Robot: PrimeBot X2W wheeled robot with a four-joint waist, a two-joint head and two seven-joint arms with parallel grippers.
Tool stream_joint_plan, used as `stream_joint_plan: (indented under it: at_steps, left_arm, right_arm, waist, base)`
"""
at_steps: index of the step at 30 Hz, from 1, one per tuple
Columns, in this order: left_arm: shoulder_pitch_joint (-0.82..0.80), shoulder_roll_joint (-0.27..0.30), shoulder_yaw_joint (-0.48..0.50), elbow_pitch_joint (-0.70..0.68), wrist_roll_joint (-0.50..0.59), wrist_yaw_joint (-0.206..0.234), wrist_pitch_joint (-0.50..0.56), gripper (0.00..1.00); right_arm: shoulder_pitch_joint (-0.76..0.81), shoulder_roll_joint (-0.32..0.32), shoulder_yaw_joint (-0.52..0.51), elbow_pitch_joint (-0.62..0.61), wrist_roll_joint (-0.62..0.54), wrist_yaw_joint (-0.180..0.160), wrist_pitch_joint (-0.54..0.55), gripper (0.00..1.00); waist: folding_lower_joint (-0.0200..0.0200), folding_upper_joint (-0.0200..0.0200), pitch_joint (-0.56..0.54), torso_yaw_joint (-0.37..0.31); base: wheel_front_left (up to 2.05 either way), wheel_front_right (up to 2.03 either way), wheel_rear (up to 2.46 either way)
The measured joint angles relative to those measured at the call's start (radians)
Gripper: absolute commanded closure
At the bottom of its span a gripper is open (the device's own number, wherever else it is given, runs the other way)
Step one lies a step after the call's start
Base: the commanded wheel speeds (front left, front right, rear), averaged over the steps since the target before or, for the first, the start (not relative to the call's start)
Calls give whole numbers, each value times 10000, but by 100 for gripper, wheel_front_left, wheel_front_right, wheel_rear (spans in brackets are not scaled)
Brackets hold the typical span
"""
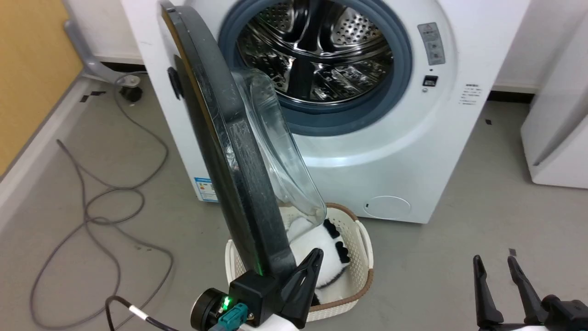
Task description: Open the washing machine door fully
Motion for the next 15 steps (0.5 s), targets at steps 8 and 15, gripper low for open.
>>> stream_joint_plan:
  at_steps: [8, 15]
  left_arm:
    - [-9, 151, 165, 336, -117, 15, -132, 100]
    - [-24, 244, 263, 466, -245, -65, -238, 100]
  right_arm:
    - [19, 4, -25, 38, 13, 0, -8, 0]
    - [41, 12, -15, 98, 13, 0, -8, 0]
  waist:
    - [0, 0, -50, 625]
    - [0, 0, -78, 1516]
  base:
    - [0, 0, 0]
    - [0, 0, 0]
